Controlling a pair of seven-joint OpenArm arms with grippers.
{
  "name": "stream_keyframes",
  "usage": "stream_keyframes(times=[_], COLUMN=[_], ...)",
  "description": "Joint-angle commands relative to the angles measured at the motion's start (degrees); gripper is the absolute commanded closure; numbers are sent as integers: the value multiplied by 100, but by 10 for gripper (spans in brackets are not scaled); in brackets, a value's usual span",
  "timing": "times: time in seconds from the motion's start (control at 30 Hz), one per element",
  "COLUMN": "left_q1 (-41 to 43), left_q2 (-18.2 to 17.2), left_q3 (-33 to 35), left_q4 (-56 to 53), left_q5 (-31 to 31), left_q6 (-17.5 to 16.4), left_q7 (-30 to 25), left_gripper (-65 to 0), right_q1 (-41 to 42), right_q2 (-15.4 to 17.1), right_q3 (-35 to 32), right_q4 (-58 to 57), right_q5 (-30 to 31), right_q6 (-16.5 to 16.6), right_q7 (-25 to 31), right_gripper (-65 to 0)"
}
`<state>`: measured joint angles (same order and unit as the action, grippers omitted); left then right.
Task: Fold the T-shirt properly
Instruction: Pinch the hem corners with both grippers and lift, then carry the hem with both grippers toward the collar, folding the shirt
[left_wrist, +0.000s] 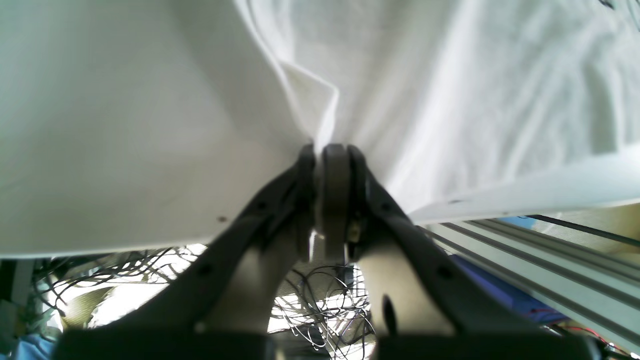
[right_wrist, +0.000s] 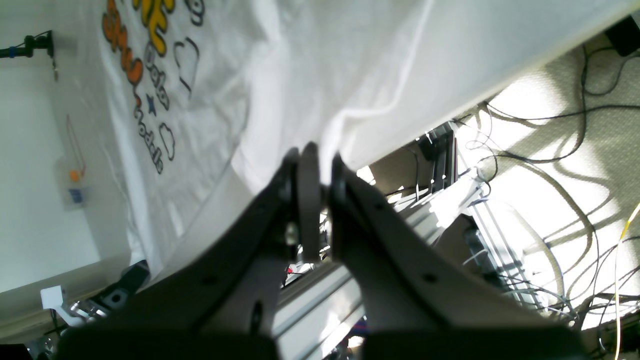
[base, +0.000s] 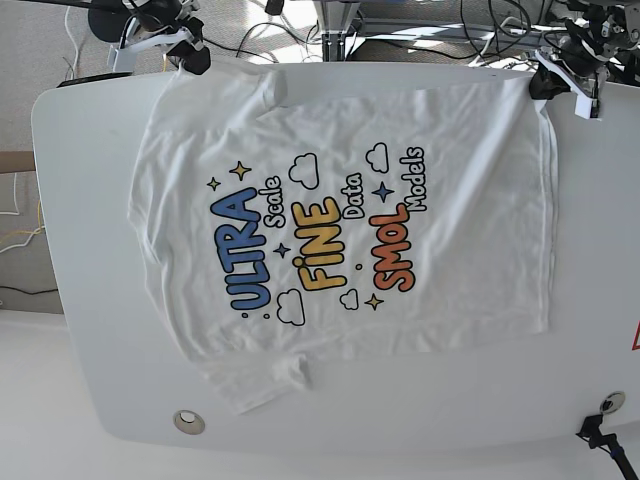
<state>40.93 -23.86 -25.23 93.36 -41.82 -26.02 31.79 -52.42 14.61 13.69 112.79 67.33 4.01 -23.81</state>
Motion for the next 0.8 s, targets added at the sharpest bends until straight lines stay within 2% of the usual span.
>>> stream_keyframes(times=[0.0, 0.1, 0.2, 0.33, 0.43, 0.77], left_q1=[-53, -502, -862, -1504, -1759, -3244], left_q2=[-89, -28, -28, -19, -19, -36], left_q3=[-127, -241, -241, -250, -250, -241], left_q4=[233, 356, 356, 321, 251, -303], left_q5=[-86, -86, -86, -59, -59, -59], left_q6=[-31, -31, -22, -22, -22, -5], left_q7=[-133, -124, -54, 606, 755, 1432], left_gripper=[0, 0, 0, 0, 0, 0], right_q1=[122, 517, 957, 1607, 2135, 3524], right_q2=[47, 82, 249, 258, 249, 275], right_q3=[42, 50, 33, 33, 33, 6], right_q4=[119, 119, 92, 83, 75, -1016], right_q5=[41, 41, 41, 41, 32, 23], right_q6=[87, 96, 96, 96, 96, 96], right_q7=[82, 82, 65, -304, -568, -621], right_gripper=[0, 0, 0, 0, 0, 0])
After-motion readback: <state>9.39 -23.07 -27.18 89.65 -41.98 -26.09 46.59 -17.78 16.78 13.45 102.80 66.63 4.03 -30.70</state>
